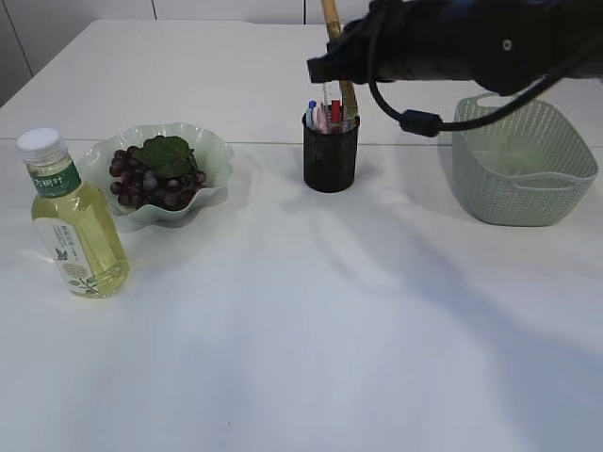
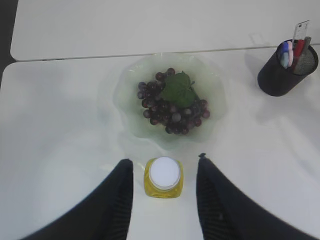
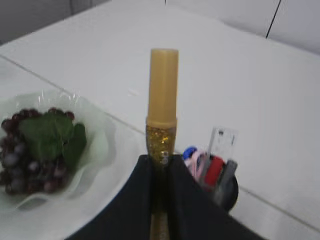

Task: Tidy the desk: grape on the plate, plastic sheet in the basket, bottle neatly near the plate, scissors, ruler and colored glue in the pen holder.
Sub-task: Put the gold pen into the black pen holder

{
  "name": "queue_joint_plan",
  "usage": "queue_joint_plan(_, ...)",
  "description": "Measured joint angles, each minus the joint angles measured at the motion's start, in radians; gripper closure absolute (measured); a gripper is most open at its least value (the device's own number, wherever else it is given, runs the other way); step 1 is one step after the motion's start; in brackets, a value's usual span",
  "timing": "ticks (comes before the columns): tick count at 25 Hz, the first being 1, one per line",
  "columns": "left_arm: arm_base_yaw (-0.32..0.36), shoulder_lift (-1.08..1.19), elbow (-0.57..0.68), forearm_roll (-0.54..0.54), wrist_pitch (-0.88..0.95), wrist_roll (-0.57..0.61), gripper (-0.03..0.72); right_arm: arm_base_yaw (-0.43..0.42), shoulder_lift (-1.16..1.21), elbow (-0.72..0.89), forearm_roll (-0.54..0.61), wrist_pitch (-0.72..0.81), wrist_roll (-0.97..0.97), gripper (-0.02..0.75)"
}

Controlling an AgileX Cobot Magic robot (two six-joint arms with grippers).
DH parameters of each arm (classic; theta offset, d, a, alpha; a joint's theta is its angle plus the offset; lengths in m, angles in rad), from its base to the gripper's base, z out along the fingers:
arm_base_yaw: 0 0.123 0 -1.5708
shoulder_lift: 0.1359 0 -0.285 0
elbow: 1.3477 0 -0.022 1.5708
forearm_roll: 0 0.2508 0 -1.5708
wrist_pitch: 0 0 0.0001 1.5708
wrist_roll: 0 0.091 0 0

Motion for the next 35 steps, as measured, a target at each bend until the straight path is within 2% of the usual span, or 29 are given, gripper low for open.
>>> queue_joint_plan(7, 0.000, 0.002, 0.000, 0.002, 0.000, 0.000, 0.379, -0.061, 0.205, -0.212, 0.072, -0.112, 0.002, 0.688)
queue_joint_plan(13, 0.000, 0.002, 0.000, 0.006, 0.000, 0.000, 0.379, -0.083, 0.327, -0.317, 0.119, -0.125, 0.006, 0.688)
queue_joint_plan(30, 0.000, 0.002, 0.000, 0.035, 0.000, 0.000, 0.379, -0.083, 0.439, -0.407, 0.097, -0.150, 0.014, 0.686)
queue_joint_plan(35, 0.000, 0.002, 0.000, 0.040, 0.000, 0.000, 0.379, -0.083, 0.441, -0.409, 0.092, -0.137, 0.014, 0.648)
